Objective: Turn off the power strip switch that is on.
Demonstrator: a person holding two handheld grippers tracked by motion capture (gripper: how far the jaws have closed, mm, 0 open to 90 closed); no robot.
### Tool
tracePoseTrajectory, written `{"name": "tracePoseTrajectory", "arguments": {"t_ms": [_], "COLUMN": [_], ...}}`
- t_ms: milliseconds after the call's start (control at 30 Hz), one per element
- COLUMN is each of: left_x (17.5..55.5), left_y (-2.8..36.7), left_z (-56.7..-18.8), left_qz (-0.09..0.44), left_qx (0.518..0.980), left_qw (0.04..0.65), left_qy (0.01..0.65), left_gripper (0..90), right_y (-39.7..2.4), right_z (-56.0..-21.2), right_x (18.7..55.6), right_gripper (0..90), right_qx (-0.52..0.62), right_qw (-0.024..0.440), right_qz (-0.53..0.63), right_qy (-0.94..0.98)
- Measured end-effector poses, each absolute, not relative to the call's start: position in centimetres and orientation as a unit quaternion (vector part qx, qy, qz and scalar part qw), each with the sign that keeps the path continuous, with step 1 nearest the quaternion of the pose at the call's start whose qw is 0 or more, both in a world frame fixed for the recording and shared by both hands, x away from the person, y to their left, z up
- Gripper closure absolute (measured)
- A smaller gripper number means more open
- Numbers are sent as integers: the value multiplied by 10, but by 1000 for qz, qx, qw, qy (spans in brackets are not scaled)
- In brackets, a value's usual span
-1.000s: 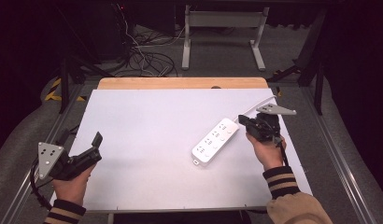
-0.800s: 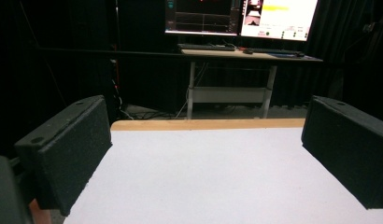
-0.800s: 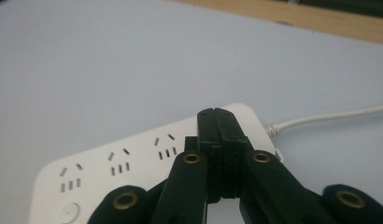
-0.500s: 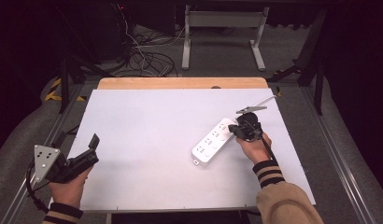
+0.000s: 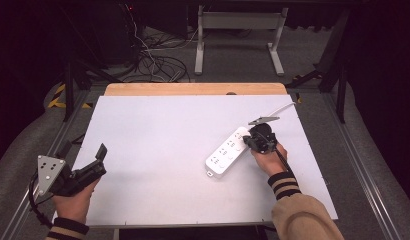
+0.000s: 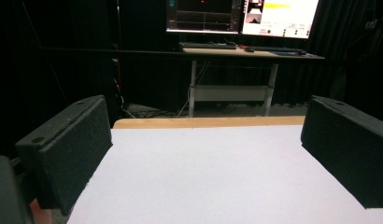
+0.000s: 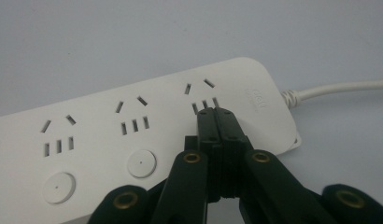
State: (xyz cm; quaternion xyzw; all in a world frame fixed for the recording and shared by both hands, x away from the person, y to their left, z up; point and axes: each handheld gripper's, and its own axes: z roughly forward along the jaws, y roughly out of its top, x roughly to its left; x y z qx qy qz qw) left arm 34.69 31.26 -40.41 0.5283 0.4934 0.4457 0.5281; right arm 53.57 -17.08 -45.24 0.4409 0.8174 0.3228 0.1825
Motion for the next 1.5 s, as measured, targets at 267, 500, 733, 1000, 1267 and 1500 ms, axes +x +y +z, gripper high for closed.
{"name": "tracePoseTrajectory", "arguments": {"t_ms": [267, 500, 733, 1000, 1267, 1500], "left_x": [347, 347, 347, 347, 348, 349], "left_y": [311, 311, 311, 312, 310, 310], "left_z": [-404, -404, -404, -404, -404, -404], "left_qz": [445, 445, 445, 444, 444, 443], "left_qx": [531, 531, 531, 530, 532, 532], "left_qw": [529, 528, 529, 530, 529, 529], "left_qy": [491, 491, 491, 491, 490, 491], "left_gripper": [26, 26, 27, 27, 27, 28], "right_y": [-166, -166, -165, -168, -169, -167], "right_z": [-454, -454, -456, -457, -456, -456], "right_x": [532, 532, 530, 531, 531, 531], "right_gripper": [900, 900, 900, 900, 900, 900], "right_qx": [440, 451, 452, 454, 453, 451], "right_qw": [199, 199, 210, 204, 200, 205], "right_qz": [318, 322, 320, 325, 325, 322], "right_qy": [816, 808, 806, 804, 805, 807]}}
